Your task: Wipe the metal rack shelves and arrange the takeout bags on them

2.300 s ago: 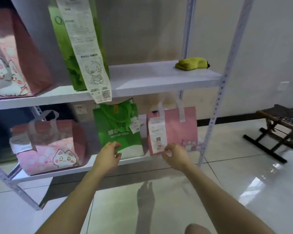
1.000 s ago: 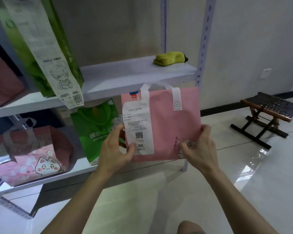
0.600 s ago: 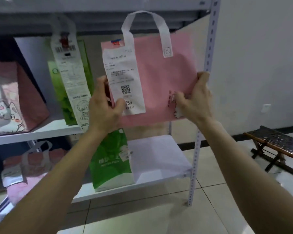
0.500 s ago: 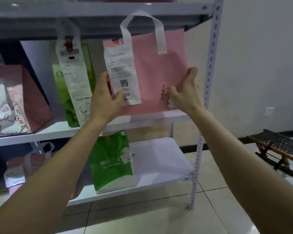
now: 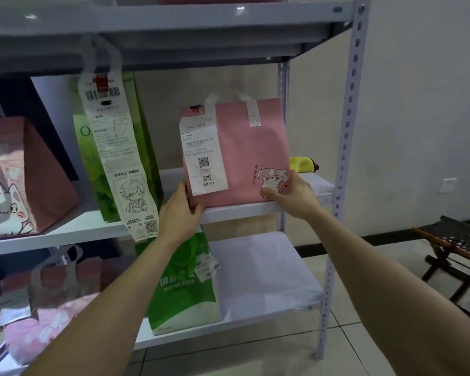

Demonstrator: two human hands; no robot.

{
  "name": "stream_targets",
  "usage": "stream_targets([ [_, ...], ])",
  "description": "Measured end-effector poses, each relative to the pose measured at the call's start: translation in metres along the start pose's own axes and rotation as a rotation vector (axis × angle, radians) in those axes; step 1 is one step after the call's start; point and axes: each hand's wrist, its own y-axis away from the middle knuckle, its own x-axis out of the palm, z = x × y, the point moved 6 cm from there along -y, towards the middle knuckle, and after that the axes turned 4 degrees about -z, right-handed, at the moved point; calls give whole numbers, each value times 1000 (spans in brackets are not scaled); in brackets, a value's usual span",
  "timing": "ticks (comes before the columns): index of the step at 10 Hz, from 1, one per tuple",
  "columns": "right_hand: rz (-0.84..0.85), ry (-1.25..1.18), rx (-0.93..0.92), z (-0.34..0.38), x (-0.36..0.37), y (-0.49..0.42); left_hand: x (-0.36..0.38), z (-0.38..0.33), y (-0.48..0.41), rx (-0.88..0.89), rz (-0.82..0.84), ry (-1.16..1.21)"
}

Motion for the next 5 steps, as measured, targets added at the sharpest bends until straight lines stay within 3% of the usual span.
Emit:
stream_targets([
  [2,6,7,19,1,-4,1,-4,-7,7,18,19,48],
  [4,98,-9,179,6,-14,-2,-10,-6,6,-28,116,154],
  [5,16,-9,113,11,-21,17,-14,-1,13,-52,134,188],
])
